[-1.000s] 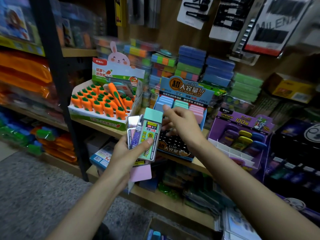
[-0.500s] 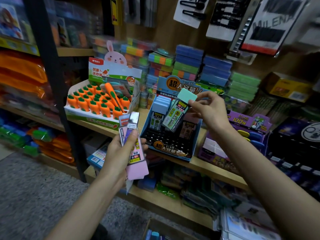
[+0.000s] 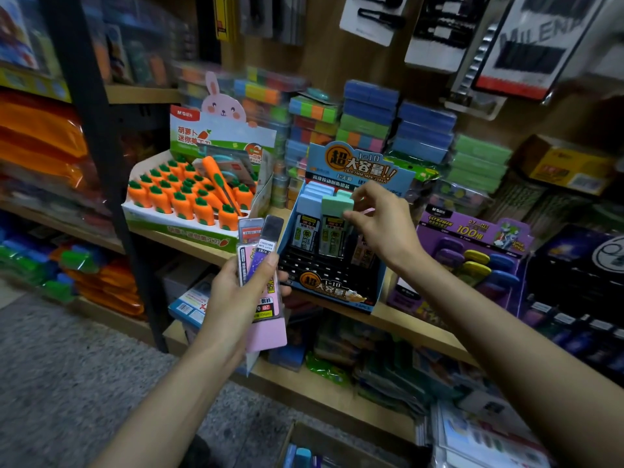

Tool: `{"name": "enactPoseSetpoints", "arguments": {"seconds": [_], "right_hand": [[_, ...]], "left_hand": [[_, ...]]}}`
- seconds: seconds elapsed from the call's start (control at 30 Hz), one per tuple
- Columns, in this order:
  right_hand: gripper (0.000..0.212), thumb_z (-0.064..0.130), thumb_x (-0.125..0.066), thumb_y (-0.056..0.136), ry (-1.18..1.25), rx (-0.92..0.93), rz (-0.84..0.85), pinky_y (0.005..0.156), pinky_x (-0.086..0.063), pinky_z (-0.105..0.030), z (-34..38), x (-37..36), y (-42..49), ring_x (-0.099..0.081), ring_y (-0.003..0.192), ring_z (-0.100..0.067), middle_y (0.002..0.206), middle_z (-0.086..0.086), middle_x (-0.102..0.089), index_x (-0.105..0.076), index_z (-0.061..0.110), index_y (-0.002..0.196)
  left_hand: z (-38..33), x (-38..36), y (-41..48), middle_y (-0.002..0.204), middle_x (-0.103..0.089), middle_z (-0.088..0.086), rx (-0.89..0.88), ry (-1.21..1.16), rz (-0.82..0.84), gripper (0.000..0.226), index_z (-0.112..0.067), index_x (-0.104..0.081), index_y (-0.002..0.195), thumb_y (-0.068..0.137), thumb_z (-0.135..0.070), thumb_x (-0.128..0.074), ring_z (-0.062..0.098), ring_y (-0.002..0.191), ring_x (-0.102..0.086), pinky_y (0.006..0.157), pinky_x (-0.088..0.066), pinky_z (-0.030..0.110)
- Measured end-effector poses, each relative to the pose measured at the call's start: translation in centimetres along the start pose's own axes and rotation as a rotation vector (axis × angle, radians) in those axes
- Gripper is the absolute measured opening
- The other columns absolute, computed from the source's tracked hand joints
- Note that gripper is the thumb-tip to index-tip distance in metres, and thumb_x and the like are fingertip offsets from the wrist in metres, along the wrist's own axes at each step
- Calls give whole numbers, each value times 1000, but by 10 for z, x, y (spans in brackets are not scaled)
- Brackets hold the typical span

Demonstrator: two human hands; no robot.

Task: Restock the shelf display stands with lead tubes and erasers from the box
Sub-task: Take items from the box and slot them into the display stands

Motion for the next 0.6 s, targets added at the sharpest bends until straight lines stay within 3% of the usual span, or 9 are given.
{"name": "enactPoseSetpoints", "arguments": {"seconds": [0.2,0.37,0.6], "right_hand": [[24,10,-64,87,-62,12,27,69,-50,-38,-1,-11,-1,-59,75,-27,80,-10,-61,-50,10,106],[21,7,-63,86,-296,188,-38,77,-47,-40,11,-14,-6,-55,92,-30,103,-13,-56,-52,4,104],[13,5,-58,88,-466,176,-36,85,-37,-33,0,-15,-3,-43,101,-27,107,-14,-50,-57,0,100]], "left_hand": [[0,-2,1,70,-72,0,0,5,1,26,-16,-61,98,78,-33,-66,11,59,-69,46,-51,20],[0,-1,0,73,-73,0,1,3,8,24,-18,-61,99,80,-33,-65,11,61,-69,47,-51,20],[2,-4,-1,77,-74,1,7,12,15,41,-20,-61,99,66,-44,-67,13,63,-70,49,-53,23]]}}
Point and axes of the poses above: each hand's wrist, its own y-axis towards the middle knuckle, its own x-axis out of the back of the hand, z = x × y, the point moved 8 cm from there along y, towards the middle knuckle
